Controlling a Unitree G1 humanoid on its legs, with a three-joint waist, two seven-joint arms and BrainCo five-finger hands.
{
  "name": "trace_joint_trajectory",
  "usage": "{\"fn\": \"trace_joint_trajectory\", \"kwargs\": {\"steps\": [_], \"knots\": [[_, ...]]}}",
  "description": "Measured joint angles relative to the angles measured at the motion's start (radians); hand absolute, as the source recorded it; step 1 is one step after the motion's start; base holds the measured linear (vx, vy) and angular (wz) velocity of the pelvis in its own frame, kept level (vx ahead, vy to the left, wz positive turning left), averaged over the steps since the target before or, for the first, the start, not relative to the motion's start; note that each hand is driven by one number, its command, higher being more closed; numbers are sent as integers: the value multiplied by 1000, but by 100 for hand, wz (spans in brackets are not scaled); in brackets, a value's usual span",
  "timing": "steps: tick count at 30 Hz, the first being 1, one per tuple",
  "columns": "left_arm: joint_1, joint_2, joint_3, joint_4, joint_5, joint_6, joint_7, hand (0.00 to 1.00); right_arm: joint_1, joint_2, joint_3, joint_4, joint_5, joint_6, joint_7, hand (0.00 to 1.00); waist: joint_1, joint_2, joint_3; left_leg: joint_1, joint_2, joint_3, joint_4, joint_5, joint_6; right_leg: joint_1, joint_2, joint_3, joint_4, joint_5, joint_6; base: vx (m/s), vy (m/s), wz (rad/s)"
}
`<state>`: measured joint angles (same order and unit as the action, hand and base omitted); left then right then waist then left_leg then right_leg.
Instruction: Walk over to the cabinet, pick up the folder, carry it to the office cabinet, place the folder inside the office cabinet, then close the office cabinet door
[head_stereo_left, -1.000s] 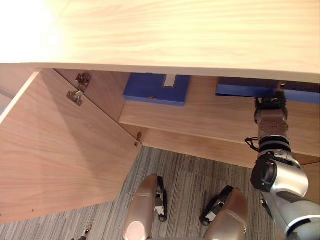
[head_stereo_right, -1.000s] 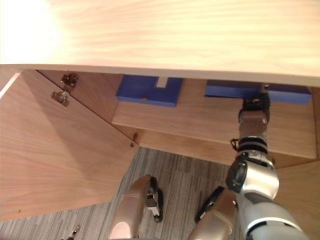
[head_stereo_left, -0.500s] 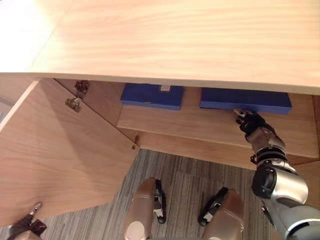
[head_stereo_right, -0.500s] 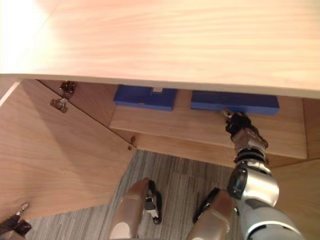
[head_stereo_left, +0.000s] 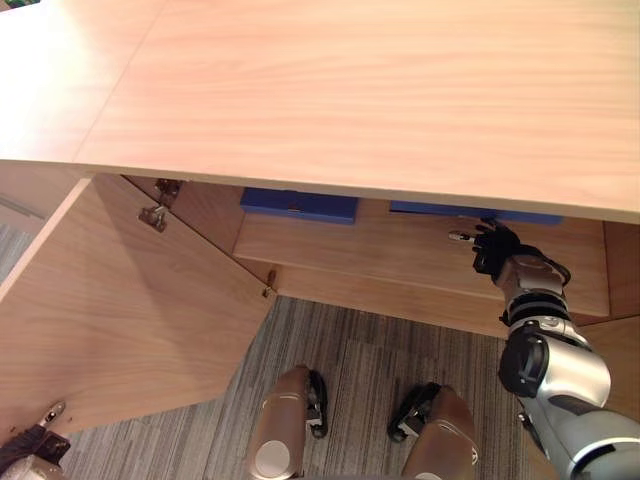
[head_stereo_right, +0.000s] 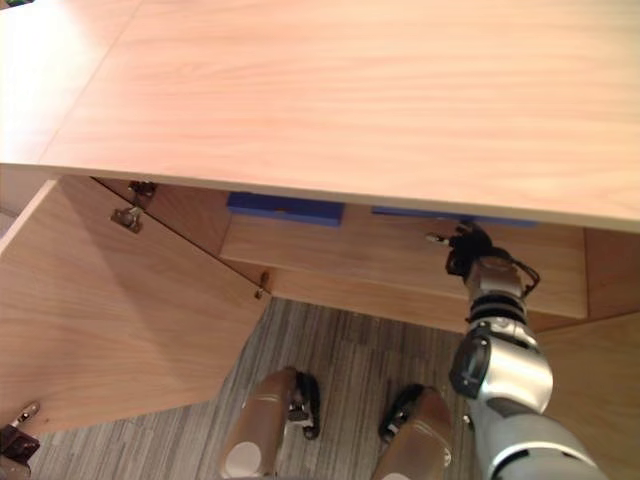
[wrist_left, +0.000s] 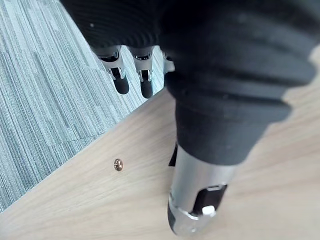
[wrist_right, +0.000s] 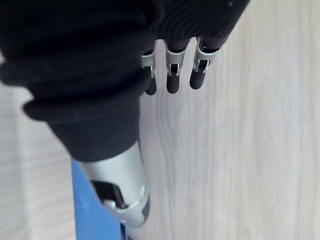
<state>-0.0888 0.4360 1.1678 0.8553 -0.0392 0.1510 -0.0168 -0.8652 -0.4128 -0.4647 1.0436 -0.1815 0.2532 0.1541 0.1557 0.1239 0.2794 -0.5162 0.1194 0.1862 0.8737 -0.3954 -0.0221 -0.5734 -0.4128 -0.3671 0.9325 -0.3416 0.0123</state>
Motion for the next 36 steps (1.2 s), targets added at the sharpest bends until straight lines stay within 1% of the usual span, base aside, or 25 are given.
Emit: {"fn": "trace_joint_trajectory", "kwargs": {"steps": [4, 6, 7, 8, 9, 10, 12, 13, 14, 15, 16, 19, 20, 21, 23, 26, 28, 30, 32, 33, 34, 35, 36], "knots": [[36, 12, -88, 1, 0, 0, 1, 0, 9, 11, 110, -4, -21, -5, 56, 0, 3, -3, -1, 54, 4, 24, -127, 71, -3, 48, 40, -17, -123, 69, -10, -22, -17, -9], [55, 35, -168, 31, 0, -1, 1, 0, 37, 24, 203, -7, -37, -19, 102, 0, 3, -6, -2, 104, 10, 37, -233, 128, -8, 100, 73, -41, -227, 120, -18, -36, -36, -2], [56, 43, -187, 42, 1, -1, 1, 0, 46, 26, 225, -7, -38, -22, 112, 0, 3, -10, -4, 119, 10, 40, -262, 145, -10, 112, 82, -43, -252, 133, -19, -24, -45, -3], [68, 52, -217, 50, 2, -2, 1, 0, 63, 36, 261, -7, -38, -29, 128, 0, 4, -20, -10, 145, 10, 50, -322, 179, -12, 131, 97, -50, -301, 156, -23, -8, -67, -2], [71, 61, -245, 67, 3, -6, 2, 0, 80, 39, 291, -6, -38, -42, 139, 0, 4, -25, -13, 169, 12, 54, -382, 211, -15, 155, 115, -63, -356, 182, -29, -5, -83, -1], [72, 64, -259, 78, 3, -13, 2, 0, 87, 39, 304, -5, -39, -46, 141, 0, 4, -26, -14, 181, 12, 54, -412, 228, -18, 168, 125, -71, -385, 196, -31, 3, -88, 0], [73, 79, -322, 128, 4, -21, 3, 0, 113, 40, 343, 12, -39, -58, 152, 0, 6, -34, -29, 221, 15, 63, -521, 288, -25, 203, 159, -89, -482, 243, -38, 1, -69, 0], [73, 80, -370, 156, 5, -23, 2, 0, 128, 41, 351, 27, -39, -59, 155, 0, 5, -40, -36, 247, 15, 64, -580, 325, -27, 225, 179, -97, -533, 267, -42, 9, -58, 0], [71, 80, -398, 173, 5, -25, 2, 0, 134, 42, 353, 41, -40, -61, 157, 0, 6, -45, -42, 259, 14, 66, -612, 341, -29, 234, 188, -99, -557, 278, -44, 24, -86, -2], [69, 77, -446, 203, 5, -25, 5, 0, 163, 43, 375, 61, -40, -67, 159, 0, 6, -56, -52, 295, 14, 66, -673, 376, -41, 262, 209, -110, -610, 303, -48, 27, -72, -1], [69, 76, -453, 207, 5, -33, 18, 0, 189, 44, 379, 71, -40, -73, 159, 0, 6, -63, -60, 313, 15, 63, -705, 395, -41, 280, 221, -118, -640, 315, -49, 45, -85, 3], [85, 69, -473, 216, 7, -53, 31, 0, 247, 48, 380, 113, -41, -79, 159, 0, 8, -63, -77, 363, 18, 59, -767, 423, -46, 336, 251, -127, -720, 350, -46, 22, -37, -1], [99, 55, -479, 216, 8, -62, 40, 0, 270, 54, 385, 130, -41, -82, 159, 0, 8, -61, -92, 375, 19, 62, -777, 425, -46, 357, 264, -126, -758, 369, -42, 5, -8, -10], [104, 48, -482, 216, 8, -65, 44, 0, 280, 56, 388, 135, -42, -82, 158, 0, 8, -60, -94, 386, 19, 64, -782, 425, -46, 373, 270, -126, -779, 377, -37, -6, 6, -9], [116, 29, -513, 235, 8, -72, 53, 0, 320, 65, 412, 162, -59, -85, 158, 0, 9, -60, -112, 417, 18, 67, -787, 421, -49, 436, 292, -126, -866, 420, -27, -28, 10, -6], [132, 7, -549, 247, 8, -72, 54, 0, 348, 69, 426, 172, -75, -89, 158, 0, 9, -61, -126, 440, 10, 67, -782, 414, -43, 496, 307, -124, -953, 468, -16, -60, 14, -4], [141, -11, -568, 260, 9, -74, 54, 0, 367, 71, 429, 172, -76, -90, 156, 0, 6, -62, -138, 449, 5, 68, -774, 405, -40, 523, 310, -120, -995, 484, -12, -84, 28, -4], [157, -35, -575, 260, 9, -74, 54, 0, 388, 82, 458, 172, -75, -91, 145, 0, 4, -65, -144, 448, 10, 69, -728, 375, -35, 543, 315, -102, -1010, 491, -7, -85, 32, -11], [185, -75, -588, 260, 10, -80, 41, 0, 403, 119, 466, 172, -75, -92, 123, 0, 3, -64, -145, 419, 34, 56, -603, 296, -44, 549, 338, -50, -1010, 490, -9, -86, 41, -40], [191, -120, -605, 260, 9, -87, 32, 0, 411, 151, 466, 174, -74, -97, 96, 0, 4, -59, -148, 393, 35, -10, -513, 240, -60, 549, 360, -10, -1009, 489, -11, -57, 80, -61], [191, -153, -618, 260, 8, -93, 32, 0, 415, 171, 466, 178, -73, -101, 73, 0, 4, -57, -150, 379, 20, -76, -471, 211, -58, 547, 374, 22, -1008, 489, -11, -34, 135, -89], [190, -218, -650, 259, 7, -102, 34, 0, 432, 209, 465, 179, -70, -109, 30, 0, 5, -56, -155, 372, -12, -179, -414, 166, -42, 543, 399, 75, -1008, 489, -11, -9, 168, -100], [191, -276, -684, 259, 1, -107, 41, 0, 466, 248, 460, 180, -59, -124, -13, 0, 3, -63, -168, 369, -45, -241, -382, 136, -37, 532, 416, 130, -1009, 489, -11, -3, 178, -99]]}}
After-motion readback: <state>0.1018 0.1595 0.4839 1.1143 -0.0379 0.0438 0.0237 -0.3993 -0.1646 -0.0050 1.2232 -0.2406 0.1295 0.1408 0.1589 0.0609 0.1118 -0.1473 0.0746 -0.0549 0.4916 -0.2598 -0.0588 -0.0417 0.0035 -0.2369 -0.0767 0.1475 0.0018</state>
